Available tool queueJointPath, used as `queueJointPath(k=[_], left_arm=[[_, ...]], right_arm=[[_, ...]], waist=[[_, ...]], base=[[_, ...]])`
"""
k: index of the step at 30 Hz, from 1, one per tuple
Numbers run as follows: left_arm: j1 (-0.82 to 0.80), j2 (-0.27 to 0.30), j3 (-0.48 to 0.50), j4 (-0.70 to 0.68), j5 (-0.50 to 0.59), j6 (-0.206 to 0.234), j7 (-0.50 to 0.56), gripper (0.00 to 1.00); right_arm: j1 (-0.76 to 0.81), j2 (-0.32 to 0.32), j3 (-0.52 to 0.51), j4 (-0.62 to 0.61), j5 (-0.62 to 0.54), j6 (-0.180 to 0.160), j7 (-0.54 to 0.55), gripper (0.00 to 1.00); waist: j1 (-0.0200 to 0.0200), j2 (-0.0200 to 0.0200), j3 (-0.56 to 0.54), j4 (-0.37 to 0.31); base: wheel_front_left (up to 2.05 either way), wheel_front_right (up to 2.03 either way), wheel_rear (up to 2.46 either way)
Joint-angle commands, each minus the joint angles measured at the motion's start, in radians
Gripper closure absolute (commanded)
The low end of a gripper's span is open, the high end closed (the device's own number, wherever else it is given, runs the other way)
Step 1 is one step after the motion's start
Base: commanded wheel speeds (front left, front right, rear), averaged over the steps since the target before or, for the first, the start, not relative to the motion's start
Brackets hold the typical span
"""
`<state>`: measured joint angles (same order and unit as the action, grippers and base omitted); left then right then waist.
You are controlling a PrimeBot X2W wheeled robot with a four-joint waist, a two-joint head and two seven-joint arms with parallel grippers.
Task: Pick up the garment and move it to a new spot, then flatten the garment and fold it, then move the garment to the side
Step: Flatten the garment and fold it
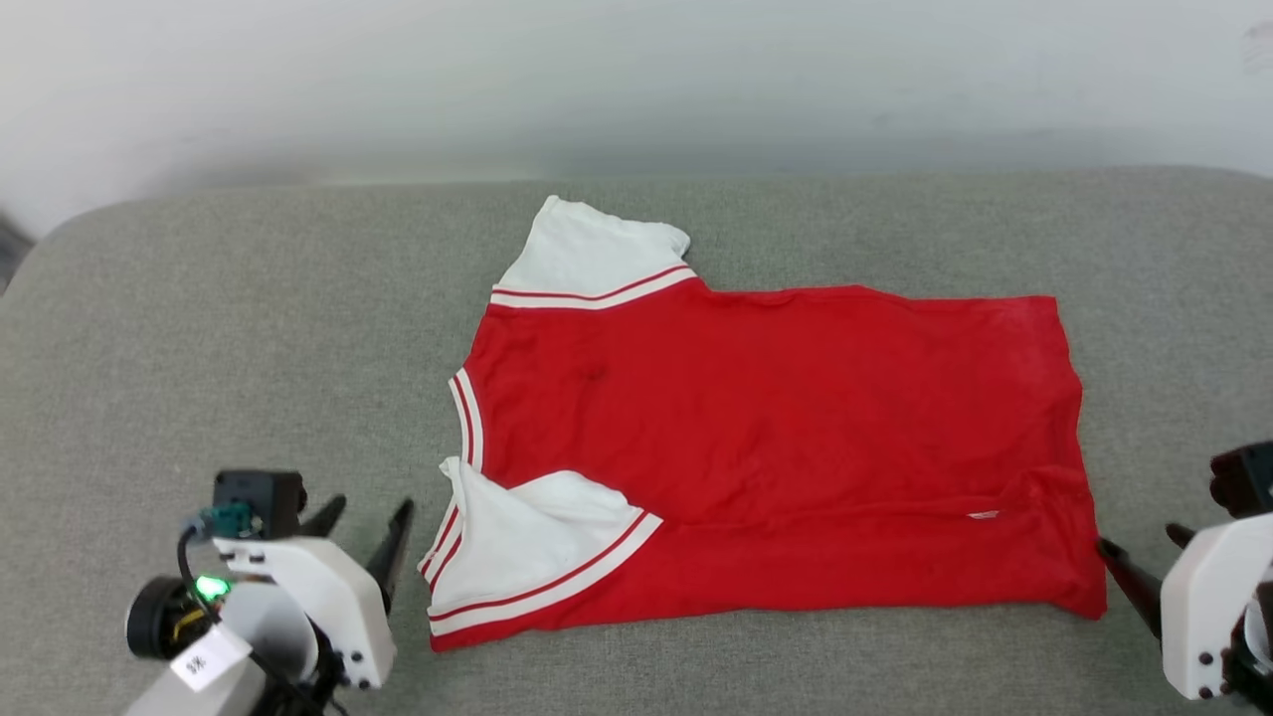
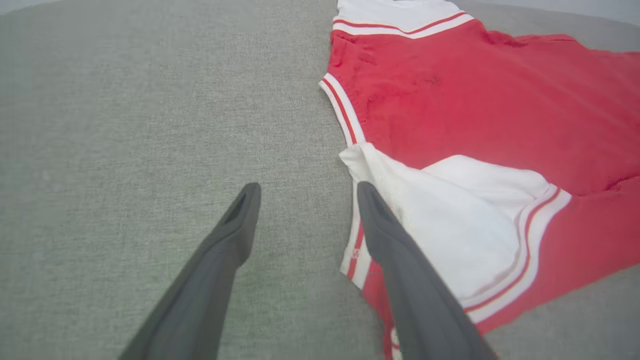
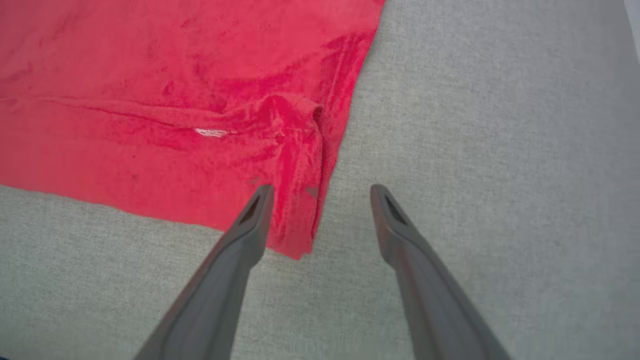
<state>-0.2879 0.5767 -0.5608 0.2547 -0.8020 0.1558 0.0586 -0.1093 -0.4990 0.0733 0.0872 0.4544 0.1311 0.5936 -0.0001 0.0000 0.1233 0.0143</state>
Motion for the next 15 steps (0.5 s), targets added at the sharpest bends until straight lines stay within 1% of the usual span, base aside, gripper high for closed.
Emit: queueJointPath(k=[1, 5, 8, 11, 13, 15], left_arm=[[0.043, 0.015, 0.000, -0.044, -0.009, 0.029, 0.029, 0.00], [0.133, 0.046, -0.013, -0.179, -0.030, 0.099, 0.110, 0.00], [0.180, 0.074, -0.023, -0.282, -0.028, 0.148, 0.155, 0.00], [0.207, 0.080, -0.041, -0.365, -0.028, 0.177, 0.196, 0.00], [0.203, 0.092, -0.047, -0.390, -0.016, 0.197, 0.219, 0.00], [0.197, 0.095, -0.053, -0.395, -0.010, 0.206, 0.230, 0.00]], right_arm=[[0.037, 0.033, -0.041, -0.024, -0.016, -0.001, 0.036, 0.00], [0.098, 0.114, -0.138, -0.099, -0.057, -0.001, 0.133, 0.00], [0.131, 0.175, -0.180, -0.171, -0.083, -0.001, 0.202, 0.00], [0.150, 0.217, -0.207, -0.238, -0.103, -0.001, 0.249, 0.00], [0.155, 0.239, -0.212, -0.273, -0.111, -0.001, 0.268, 0.00], [0.155, 0.247, -0.214, -0.288, -0.115, -0.001, 0.276, 0.00]], waist=[[0.0001, 0.0000, -0.019, -0.002], [0.0001, 0.0000, -0.025, -0.007], [0.0001, 0.0000, -0.018, -0.010], [0.0001, 0.0000, -0.001, -0.011], [0.0001, 0.0000, 0.014, -0.012], [0.0001, 0.0000, 0.021, -0.014]], base=[[0.00, 0.00, 0.00], [0.00, 0.00, 0.00], [0.00, 0.00, 0.00], [0.00, 0.00, 0.00], [0.00, 0.00, 0.00], [0.00, 0.00, 0.00]])
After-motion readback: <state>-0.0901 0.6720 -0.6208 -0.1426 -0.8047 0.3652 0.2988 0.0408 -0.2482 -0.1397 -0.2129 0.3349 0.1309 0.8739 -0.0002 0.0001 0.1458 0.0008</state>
